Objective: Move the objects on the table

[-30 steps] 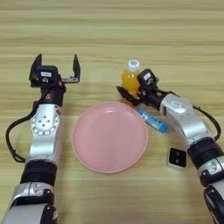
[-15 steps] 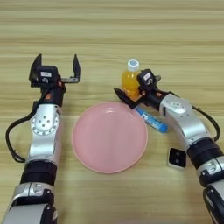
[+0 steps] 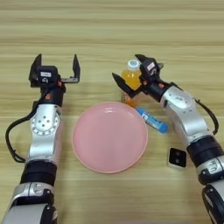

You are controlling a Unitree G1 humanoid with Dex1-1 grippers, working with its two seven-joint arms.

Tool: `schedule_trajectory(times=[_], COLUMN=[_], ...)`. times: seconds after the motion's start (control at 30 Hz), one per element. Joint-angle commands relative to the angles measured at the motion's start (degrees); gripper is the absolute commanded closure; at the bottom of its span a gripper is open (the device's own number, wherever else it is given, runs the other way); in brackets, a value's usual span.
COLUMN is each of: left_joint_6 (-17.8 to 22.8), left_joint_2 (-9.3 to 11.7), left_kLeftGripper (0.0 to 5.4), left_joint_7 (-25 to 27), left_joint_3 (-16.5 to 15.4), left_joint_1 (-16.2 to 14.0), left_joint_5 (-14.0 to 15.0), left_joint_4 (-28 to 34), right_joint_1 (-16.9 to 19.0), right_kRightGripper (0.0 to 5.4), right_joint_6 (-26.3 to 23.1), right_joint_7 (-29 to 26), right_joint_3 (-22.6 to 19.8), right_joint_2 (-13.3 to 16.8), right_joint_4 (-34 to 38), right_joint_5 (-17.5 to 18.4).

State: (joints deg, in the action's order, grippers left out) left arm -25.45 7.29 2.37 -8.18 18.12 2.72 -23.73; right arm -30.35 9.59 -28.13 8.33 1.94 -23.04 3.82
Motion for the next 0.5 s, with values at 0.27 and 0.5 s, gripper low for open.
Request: schedule_trajectory(times=[0.27,0.5], left_joint_6=[-0.1,-0.4], left_joint_2=[-0.1,-0.1], left_kLeftGripper=[0.0,0.0], left_joint_7=[0.1,0.1], left_joint_3=[0.0,0.0], left_joint_1=[0.0,0.1], left_joint_5=[0.2,0.2], left_joint_4=[-0.2,-0.6], right_joint_1=[2.3,2.9], right_kRightGripper=[0.03,0.03], right_joint_6=[7.1,8.4], right_joint_7=[-1.3,-0.4], right_joint_3=[-0.1,-1.9], right_joint_2=[-0.7,-0.3], right_joint_4=[9.3,17.8], right_joint_5=[2.6,6.2])
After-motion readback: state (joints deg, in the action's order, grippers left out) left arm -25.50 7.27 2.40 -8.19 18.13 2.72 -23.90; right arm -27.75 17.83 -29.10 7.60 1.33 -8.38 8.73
